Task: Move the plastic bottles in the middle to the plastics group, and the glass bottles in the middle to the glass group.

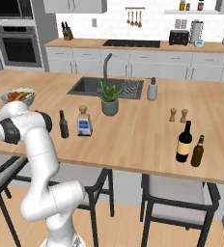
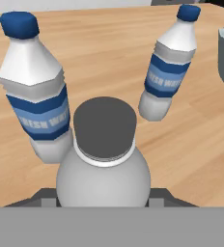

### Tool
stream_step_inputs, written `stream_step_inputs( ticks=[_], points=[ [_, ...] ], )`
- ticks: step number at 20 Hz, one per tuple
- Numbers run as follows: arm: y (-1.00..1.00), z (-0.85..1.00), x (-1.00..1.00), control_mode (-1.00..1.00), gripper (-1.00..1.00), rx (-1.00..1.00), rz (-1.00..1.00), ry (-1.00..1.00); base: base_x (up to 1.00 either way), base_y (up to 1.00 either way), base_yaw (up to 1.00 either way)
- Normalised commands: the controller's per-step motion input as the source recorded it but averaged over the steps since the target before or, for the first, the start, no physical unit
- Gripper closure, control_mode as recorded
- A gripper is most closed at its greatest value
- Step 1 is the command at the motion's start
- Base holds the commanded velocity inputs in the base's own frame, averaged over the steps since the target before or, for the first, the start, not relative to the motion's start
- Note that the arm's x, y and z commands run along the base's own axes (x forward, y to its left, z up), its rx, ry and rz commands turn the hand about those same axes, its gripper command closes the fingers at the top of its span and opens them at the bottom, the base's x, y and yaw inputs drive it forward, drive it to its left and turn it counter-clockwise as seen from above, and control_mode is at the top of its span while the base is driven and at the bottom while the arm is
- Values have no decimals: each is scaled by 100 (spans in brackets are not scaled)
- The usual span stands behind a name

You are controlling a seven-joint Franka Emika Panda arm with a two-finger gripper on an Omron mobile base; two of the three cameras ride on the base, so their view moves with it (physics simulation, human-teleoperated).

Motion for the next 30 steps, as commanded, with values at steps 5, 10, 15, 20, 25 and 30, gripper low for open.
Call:
stream_step_inputs(
  ticks=[5, 10, 15, 20, 25, 30],
  points=[
    [-8, -57, 6, -100, 100, 18, -2, 2, 0, 0, 0],
    [13, -49, 17, -100, 100, 1, -3, 14, 0, 0, 0],
    [13, -46, 4, -100, 100, 0, -3, 17, 0, 0, 0],
    [-2, -52, 0, -100, 100, 0, -1, 15, 0, 0, 0],
    [0, -53, -5, -100, 100, 0, 0, 5, 0, 0, 0],
    [0, -51, -29, -100, 100, 0, 0, 0, 0, 0, 0]
  ],
)
